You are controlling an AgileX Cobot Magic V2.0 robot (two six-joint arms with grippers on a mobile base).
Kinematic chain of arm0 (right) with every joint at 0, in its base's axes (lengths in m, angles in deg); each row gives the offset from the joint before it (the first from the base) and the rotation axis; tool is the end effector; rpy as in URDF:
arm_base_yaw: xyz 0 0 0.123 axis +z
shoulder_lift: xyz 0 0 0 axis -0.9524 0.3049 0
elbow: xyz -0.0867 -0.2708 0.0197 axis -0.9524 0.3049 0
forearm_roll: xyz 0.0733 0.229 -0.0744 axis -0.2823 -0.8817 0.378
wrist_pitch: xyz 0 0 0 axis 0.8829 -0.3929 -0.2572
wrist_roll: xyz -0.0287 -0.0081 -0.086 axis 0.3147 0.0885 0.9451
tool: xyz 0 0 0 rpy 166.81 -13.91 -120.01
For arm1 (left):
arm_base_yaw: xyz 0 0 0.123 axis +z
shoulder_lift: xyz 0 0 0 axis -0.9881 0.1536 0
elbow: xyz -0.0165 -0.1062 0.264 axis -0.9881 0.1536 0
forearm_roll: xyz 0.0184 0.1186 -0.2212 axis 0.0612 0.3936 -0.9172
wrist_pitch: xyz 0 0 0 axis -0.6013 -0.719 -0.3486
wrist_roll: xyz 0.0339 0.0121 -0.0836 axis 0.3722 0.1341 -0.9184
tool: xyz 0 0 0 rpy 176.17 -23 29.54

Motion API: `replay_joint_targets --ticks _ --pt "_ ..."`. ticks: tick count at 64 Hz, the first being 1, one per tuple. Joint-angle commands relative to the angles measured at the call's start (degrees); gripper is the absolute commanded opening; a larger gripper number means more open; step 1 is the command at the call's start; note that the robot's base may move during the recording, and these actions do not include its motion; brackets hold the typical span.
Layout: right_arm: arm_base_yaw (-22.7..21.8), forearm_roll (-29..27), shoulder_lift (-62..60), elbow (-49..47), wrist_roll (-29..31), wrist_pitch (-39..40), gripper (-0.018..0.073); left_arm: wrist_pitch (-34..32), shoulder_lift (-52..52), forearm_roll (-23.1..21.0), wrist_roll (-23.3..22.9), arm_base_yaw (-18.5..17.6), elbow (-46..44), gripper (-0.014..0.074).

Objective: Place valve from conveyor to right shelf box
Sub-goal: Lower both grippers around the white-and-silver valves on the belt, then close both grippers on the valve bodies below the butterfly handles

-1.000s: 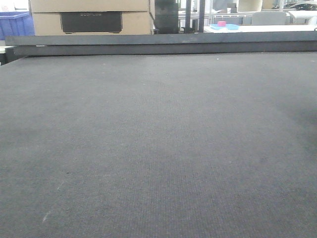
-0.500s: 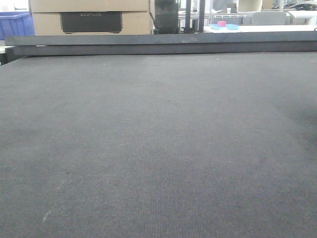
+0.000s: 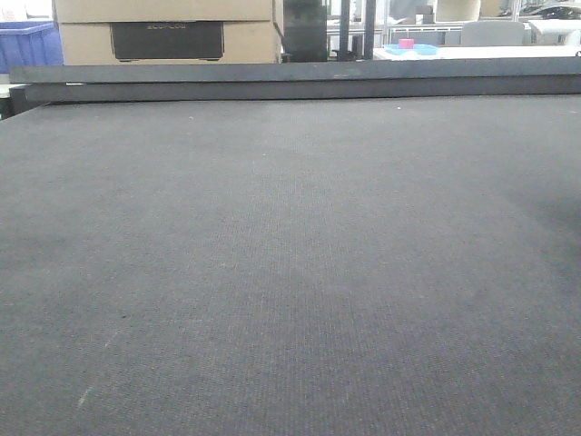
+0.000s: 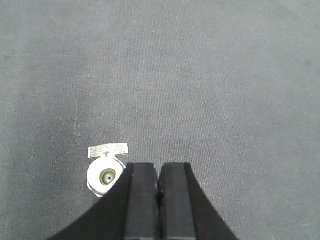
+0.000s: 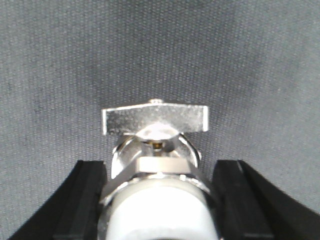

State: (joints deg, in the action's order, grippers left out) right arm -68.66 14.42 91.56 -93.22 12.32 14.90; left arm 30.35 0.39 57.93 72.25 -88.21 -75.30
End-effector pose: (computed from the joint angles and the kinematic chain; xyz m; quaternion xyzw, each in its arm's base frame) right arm 0.2776 0.0199 0.2487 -0.0524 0.9975 0.0139 0.0464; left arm 0.2010 -0.0288 0.3813 0.0624 0.9225 -0.0450 0.3781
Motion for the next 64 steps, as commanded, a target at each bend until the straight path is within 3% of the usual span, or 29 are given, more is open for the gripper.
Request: replay_joint_targets --ticks 1,8,15,21,35,47,64 --pt "-0.4 0.2 -0.1 0.0 0.1 0.1 -0.0162 0.0 0.0 -0.4 -0.2 0.0 -0.4 -0.0111" --pt "-0.4 0.2 -0.1 0.0 0.1 0.1 -0.0162 0.0 1.0 0.8 -0.2 0.0 -0.4 -0.0066" --pt "-0.4 0.2 -0.1 0.0 0.1 0.1 -0.0162 1.5 3.7 3.5 -2.5 0.4 -0.4 0.0094" --pt "-0.4 0.2 -0.1 0.0 0.1 0.1 -0.0162 3.5 7.0 3.1 -2.9 1.1 -0.4 0.0225" --pt "-0.4 0.2 -0.1 0.0 0.1 0.1 -0.0162 3.3 14.6 4.8 -2.9 1.9 -0.4 0.0402" --pt "-0.4 0.2 -0.1 0.0 0.1 0.1 -0.0162 2.7 19.4 7.4 -2.9 2.0 -0.4 0.0464" --pt "-0.4 0.1 -0.1 0.0 0.1 0.3 -0.0162 1.7 25.0 6.3 -2.4 4.4 -0.4 0.0465"
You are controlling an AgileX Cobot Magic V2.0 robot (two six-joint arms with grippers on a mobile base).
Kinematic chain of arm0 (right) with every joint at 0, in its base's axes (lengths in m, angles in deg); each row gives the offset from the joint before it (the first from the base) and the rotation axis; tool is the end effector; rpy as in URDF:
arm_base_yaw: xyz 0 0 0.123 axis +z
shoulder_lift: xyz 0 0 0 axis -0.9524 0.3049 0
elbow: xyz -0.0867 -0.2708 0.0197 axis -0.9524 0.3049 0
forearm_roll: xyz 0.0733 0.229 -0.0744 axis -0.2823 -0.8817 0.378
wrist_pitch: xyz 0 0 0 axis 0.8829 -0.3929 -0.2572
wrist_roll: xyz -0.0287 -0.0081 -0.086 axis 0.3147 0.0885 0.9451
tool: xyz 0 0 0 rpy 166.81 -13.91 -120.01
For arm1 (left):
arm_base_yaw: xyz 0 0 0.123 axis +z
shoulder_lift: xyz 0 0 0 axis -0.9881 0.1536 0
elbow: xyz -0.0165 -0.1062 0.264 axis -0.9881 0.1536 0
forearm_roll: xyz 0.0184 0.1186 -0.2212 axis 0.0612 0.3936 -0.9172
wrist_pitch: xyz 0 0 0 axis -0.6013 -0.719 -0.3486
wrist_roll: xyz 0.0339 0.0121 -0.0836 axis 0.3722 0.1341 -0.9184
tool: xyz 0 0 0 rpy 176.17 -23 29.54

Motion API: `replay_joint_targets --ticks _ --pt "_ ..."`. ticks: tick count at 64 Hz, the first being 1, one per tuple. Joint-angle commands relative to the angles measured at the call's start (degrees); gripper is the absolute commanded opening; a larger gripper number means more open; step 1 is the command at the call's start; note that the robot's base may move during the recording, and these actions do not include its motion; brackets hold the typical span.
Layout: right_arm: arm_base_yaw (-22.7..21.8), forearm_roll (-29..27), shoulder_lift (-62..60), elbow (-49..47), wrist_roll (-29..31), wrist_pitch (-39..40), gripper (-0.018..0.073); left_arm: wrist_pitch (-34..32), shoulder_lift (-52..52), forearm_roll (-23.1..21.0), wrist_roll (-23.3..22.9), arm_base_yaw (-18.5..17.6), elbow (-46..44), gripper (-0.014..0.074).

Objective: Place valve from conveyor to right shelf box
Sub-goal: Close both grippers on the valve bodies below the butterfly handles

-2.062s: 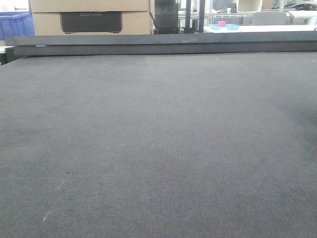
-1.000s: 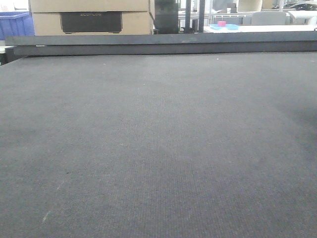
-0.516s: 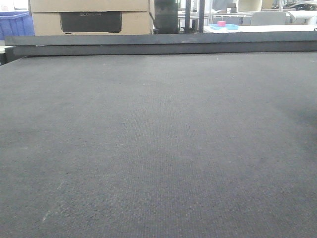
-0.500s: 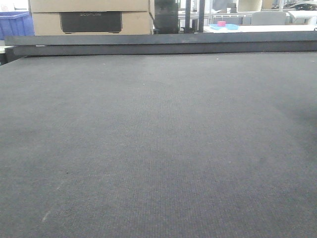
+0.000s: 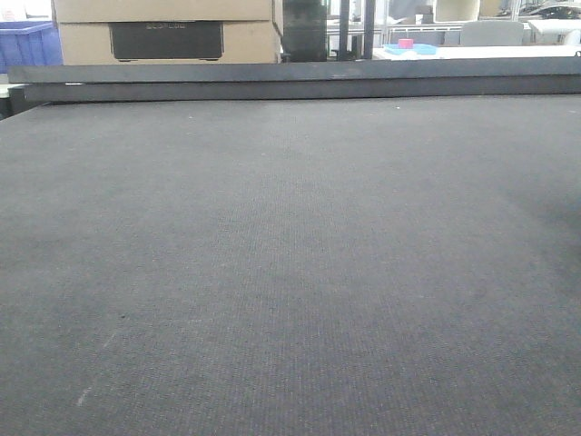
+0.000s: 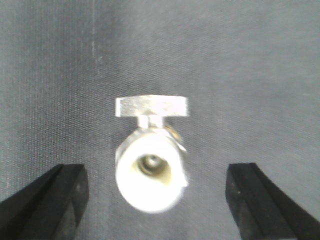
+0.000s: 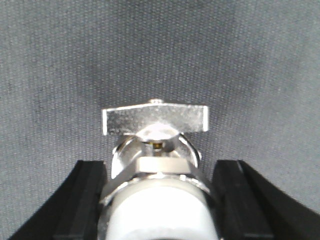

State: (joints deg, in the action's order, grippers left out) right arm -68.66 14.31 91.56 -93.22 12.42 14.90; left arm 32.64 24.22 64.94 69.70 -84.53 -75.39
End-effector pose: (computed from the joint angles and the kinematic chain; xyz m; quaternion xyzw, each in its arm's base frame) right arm 0.2776 0.0201 0.2487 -0.0529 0.9974 0.0147 0.0464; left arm 0.2867 -0.0117 0.2765 0.0341 0.9858 0.0244 0.1629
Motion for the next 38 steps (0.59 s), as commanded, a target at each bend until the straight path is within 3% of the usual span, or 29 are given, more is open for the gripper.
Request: replay_joint_targets --ticks 1,22,38 --pt "-0.4 0.2 -0.1 0.0 -0.1 0.3 -0.0162 -0.6 1.5 -0.8 1.0 0.8 -0.3 0.0465" --pt "-0.4 0.2 -0.1 0.0 -0.1 0.4 -0.0162 -2.9 3.7 -0.7 1.0 0.8 -0.3 0.0462" --pt "-0.4 0.2 -0.1 0.0 -0.1 0.4 -0.0162 -1.3 4.3 -0.6 2.0 0.8 -0.2 0.04"
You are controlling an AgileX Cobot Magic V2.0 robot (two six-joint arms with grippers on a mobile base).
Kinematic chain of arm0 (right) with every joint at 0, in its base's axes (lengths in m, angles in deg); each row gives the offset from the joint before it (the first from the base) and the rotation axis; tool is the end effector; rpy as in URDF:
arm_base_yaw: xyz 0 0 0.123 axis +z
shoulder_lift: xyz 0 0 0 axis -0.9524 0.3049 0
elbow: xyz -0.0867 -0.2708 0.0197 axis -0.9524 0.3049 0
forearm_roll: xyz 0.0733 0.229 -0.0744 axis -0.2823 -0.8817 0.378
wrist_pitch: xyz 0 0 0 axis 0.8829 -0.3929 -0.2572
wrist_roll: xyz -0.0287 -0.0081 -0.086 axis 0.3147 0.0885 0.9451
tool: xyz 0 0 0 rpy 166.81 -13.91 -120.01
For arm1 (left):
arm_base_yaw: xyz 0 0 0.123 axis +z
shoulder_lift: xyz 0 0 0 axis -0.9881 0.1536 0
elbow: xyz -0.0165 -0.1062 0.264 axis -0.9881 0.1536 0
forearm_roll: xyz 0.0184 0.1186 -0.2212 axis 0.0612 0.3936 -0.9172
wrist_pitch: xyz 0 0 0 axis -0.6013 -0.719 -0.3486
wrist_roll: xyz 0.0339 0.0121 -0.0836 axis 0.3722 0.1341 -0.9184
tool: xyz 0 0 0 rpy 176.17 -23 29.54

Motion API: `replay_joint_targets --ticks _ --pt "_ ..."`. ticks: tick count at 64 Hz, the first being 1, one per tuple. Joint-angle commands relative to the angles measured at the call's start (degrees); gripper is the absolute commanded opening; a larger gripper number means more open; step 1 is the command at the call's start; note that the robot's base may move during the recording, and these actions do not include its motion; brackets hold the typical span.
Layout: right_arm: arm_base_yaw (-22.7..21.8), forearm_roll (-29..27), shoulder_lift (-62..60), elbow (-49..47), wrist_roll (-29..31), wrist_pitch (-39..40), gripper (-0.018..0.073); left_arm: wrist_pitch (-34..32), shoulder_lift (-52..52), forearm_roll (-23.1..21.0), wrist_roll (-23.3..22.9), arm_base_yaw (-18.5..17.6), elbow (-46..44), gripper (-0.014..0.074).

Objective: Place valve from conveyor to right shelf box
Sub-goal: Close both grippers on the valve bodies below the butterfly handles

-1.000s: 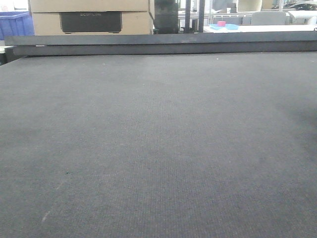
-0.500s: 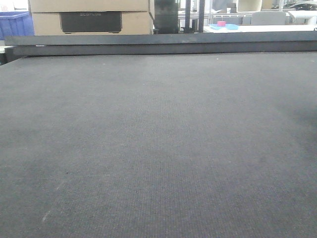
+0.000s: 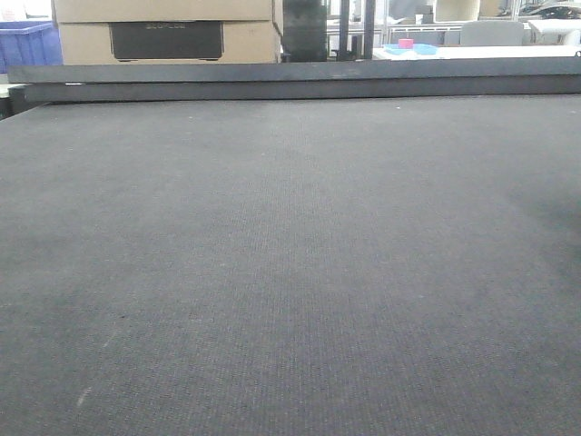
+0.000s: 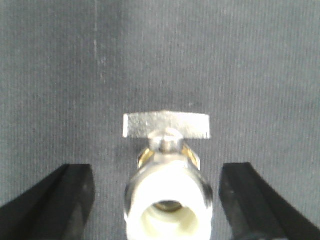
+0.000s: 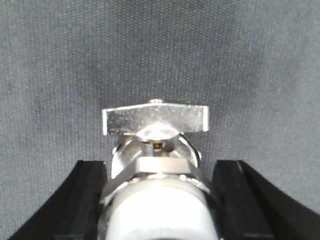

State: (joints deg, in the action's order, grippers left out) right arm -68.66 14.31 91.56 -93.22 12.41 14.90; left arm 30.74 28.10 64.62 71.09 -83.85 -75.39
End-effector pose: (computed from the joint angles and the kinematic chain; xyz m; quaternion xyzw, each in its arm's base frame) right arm 0.2776 0.0201 0.2487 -0.0528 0.9974 0.0147 0.0464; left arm 0.2994 -0.0094 0.2576 0.0405 0.9883 0.0244 0.1453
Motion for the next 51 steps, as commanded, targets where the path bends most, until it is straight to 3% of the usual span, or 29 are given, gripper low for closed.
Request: replay_joint_targets --ticks 1,51 --pt "-0.4 0.2 -0.1 0.0 0.0 0.4 -0.0162 0.6 0.6 -0.3 0.6 0.2 -0.2 0.04" --pt "-0.4 0.2 -0.1 0.0 0.0 0.0 -0.0162 0.1 3.4 -0.3 0.6 0.2 -0.2 0.04"
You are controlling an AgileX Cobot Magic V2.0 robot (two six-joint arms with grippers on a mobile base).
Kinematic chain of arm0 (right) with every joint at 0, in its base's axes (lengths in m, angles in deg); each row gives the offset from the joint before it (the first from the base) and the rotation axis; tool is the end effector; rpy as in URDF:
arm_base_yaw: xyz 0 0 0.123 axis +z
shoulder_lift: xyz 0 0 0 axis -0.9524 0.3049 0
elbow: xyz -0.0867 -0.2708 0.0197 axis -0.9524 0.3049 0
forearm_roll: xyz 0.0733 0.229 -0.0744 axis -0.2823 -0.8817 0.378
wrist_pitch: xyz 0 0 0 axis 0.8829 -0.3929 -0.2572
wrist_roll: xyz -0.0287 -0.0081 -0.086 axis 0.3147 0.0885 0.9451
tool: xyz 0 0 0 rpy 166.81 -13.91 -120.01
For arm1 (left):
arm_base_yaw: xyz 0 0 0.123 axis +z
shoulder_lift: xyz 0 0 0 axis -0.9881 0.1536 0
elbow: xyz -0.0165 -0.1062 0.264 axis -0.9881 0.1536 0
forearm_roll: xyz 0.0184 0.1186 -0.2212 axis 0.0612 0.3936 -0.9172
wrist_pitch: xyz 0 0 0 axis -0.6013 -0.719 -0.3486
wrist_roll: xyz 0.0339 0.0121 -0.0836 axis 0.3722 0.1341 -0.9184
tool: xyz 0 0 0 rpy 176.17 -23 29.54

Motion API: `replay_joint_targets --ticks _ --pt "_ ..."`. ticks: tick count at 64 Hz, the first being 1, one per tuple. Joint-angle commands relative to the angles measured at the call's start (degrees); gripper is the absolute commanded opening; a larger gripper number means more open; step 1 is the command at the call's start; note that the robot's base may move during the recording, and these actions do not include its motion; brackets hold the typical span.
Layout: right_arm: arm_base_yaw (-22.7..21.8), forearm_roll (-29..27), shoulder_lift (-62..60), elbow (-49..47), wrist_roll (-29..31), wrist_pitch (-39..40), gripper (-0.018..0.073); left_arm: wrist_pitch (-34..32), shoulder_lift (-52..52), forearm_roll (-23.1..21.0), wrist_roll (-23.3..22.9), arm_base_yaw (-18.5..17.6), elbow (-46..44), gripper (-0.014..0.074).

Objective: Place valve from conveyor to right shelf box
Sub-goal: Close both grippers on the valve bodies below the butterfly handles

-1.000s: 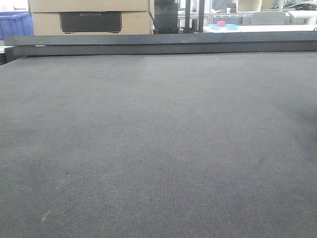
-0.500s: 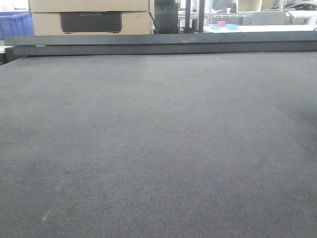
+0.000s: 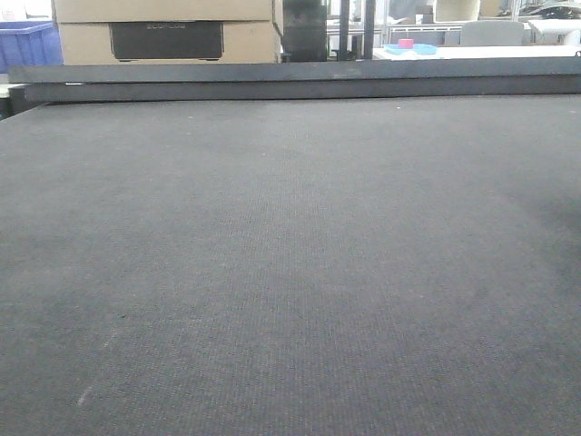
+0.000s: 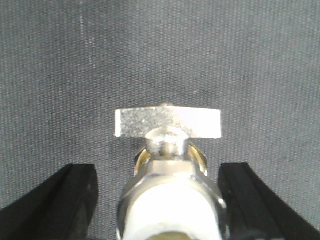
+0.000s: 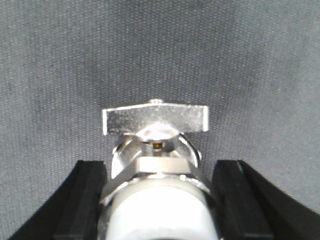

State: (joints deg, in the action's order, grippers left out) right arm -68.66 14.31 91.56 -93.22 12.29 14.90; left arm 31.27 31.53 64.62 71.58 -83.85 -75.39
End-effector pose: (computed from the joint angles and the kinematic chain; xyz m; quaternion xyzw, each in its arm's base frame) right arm 0.2776 0.0201 0.2487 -0.0518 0.9975 0.0148 0.0464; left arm 0.3061 -0.0097 0.2392 0.0455 0.9925 0.0252 0.1110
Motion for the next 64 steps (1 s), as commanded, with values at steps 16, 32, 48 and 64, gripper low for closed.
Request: replay_joint_targets --ticks 16,32,48,64 --pt "-0.4 0.2 -0.1 0.0 0.1 -0.3 -0.0162 -0.5 0.2 -0.4 0.1 0.2 -0.2 0.015" --pt "-0.4 0.2 -0.1 0.0 0.1 0.1 -0.0162 -1.3 0.2 -0.5 0.1 0.2 -0.2 -0.0111" --pt "-0.4 0.2 -3.2 0.0 -0.5 1.0 -0.0162 -1.3 -2.5 -0.5 0.1 0.2 -0.2 -0.0111" --pt "-0.4 0.2 -10.1 0.0 -1.6 0.9 -0.0162 -0.6 -10.3 -1.0 0.1 0.2 0.5 -0.0111"
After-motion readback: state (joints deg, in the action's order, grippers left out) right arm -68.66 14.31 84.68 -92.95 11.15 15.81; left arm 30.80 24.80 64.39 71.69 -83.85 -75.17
